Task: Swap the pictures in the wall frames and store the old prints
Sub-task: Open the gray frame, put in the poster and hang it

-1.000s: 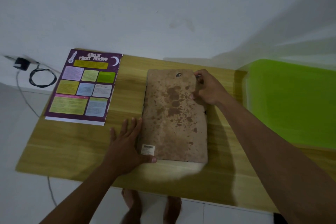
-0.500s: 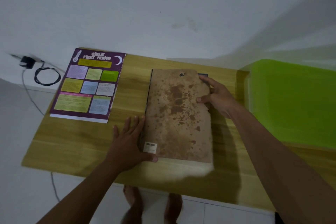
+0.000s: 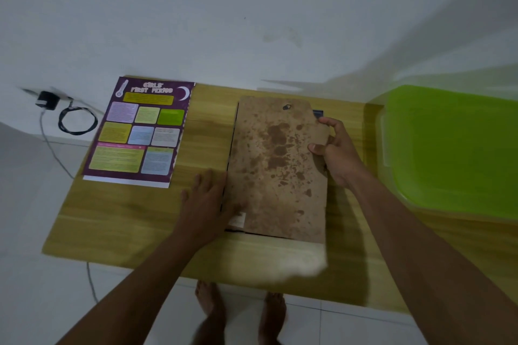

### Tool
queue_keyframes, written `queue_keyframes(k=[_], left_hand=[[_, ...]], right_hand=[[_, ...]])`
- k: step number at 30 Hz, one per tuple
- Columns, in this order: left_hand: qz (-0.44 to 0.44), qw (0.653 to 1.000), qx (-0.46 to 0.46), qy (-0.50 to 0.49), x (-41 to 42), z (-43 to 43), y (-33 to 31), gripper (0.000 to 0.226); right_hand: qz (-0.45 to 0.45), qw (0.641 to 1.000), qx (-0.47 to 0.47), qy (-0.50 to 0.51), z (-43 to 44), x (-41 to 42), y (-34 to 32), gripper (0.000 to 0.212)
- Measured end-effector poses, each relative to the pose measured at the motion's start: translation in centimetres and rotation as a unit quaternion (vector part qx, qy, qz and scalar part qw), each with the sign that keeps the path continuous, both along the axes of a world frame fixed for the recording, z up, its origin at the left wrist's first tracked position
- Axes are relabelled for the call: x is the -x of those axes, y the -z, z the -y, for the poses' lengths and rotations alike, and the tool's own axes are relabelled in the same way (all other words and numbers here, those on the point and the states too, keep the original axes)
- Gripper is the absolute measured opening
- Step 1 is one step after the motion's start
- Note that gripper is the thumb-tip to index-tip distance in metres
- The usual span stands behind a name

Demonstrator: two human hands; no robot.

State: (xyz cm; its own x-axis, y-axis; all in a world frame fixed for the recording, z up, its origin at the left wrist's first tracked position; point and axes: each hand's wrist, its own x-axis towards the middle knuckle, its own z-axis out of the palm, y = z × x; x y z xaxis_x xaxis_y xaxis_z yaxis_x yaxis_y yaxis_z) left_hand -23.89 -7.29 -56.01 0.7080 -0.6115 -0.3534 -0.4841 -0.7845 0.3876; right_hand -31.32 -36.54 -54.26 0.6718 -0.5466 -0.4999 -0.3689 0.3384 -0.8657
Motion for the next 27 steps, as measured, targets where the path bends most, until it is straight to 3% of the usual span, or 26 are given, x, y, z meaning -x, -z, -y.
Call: queue_keyframes(k=[5,8,11,15,19,24,27], left_hand=[[0.031,0.992,0.114,-0.052,-0.1,1.4,-1.7,0.057],[0.051,0.981,0.157,-0.1,-0.3,1.8,-2.3,0.052],[-0.037,0.963,0.208,-0.166,-0.8,2.1,-3.0,0.048],[-0.138,0.947,0.234,-0.172,-2.0,1.9,-3.8,0.077],[-0.177,0.94,0.243,-0.16,-2.4,1.8,-5.1,0.084],[-0.242,0.932,0.233,-0.137,-3.0,1.4,-7.5,0.099],[-0.291,0.92,0.236,-0.115,-3.3,1.6,-9.3,0.104]], right_hand=[[-0.007,1.0,-0.002,0.016,-0.4,-0.3,-0.3,0.059],[0.002,1.0,0.006,0.027,-0.1,-0.3,-0.6,0.058],[0.015,0.999,0.023,0.028,-0.1,-0.2,-1.1,0.059],[0.017,0.997,0.075,-0.002,-0.1,-0.3,-1.7,0.075],[-0.008,0.994,0.099,-0.051,-0.4,-0.1,-3.3,0.08],[-0.035,0.993,0.112,-0.021,-1.4,1.1,-5.5,0.062],[-0.021,0.994,0.108,0.004,-2.2,2.6,-6.9,0.065]])
